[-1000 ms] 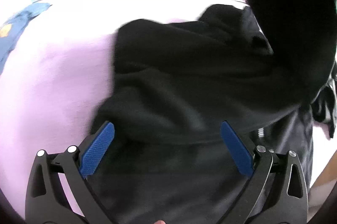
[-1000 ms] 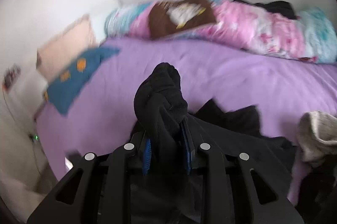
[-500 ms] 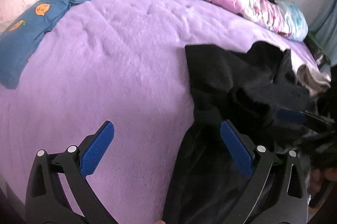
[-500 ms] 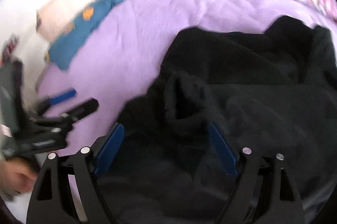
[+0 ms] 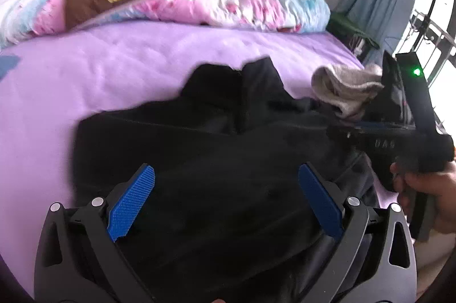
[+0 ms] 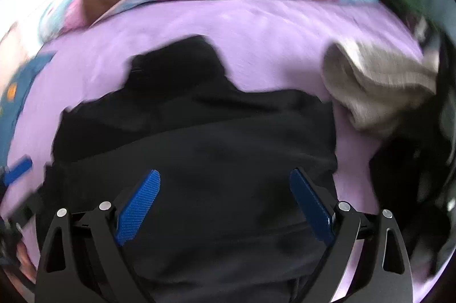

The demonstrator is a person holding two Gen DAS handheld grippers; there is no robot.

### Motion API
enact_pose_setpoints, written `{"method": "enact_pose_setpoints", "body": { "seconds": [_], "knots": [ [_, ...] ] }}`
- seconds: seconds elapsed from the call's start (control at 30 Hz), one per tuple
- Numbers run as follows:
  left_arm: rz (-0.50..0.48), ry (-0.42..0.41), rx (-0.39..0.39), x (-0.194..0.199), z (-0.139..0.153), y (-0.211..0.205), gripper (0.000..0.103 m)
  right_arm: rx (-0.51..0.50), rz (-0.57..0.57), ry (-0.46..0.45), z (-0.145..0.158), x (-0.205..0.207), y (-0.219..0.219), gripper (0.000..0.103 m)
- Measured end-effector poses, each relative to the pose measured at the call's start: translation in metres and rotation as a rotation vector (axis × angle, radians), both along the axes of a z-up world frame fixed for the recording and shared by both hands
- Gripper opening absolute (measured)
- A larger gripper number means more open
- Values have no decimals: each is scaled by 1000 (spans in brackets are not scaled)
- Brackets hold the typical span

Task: Fold large clothes

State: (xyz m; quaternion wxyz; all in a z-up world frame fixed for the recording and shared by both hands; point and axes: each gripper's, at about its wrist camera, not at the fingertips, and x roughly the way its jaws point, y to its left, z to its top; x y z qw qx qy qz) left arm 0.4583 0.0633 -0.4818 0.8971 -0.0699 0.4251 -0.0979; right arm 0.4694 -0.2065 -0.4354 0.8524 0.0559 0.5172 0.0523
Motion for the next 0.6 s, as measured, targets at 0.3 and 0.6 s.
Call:
{"method": "enact_pose_setpoints", "body": {
  "seconds": [0.3, 0.6],
  "knots": [
    [186, 215, 92, -1, -102, 54, 95, -239, 132, 84, -98, 15, 27, 98],
    [149, 167, 56, -12, -71, 51, 97, -126, 145, 58, -46, -5, 18, 97]
  ]
}}
